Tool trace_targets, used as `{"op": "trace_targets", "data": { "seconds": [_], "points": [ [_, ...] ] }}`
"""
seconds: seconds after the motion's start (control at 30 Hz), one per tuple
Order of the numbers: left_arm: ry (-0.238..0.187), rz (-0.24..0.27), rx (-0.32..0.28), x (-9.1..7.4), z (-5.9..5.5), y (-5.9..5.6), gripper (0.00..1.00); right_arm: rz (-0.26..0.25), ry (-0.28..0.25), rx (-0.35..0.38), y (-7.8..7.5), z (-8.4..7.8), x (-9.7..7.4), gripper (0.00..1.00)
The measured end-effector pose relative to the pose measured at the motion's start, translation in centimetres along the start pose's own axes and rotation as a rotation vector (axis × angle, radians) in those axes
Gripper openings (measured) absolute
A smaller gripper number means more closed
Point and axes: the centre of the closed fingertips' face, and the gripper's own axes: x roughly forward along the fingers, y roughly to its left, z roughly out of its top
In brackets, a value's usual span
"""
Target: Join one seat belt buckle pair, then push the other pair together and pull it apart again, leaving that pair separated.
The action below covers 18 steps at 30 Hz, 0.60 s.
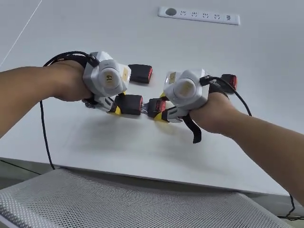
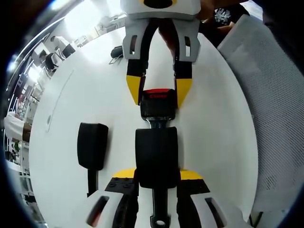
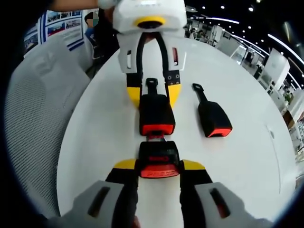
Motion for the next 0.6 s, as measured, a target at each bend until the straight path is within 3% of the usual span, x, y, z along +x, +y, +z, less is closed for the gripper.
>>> {"op": "trace_targets", "data": {
  "seconds": [0.6],
  "points": [
    [0.007, 0.005, 0.011, -0.1, 0.07, -0.07, 0.3, 0.017, -0.016, 0.018, -0.04, 0.65, 0.56, 0.31]
  ]
}}
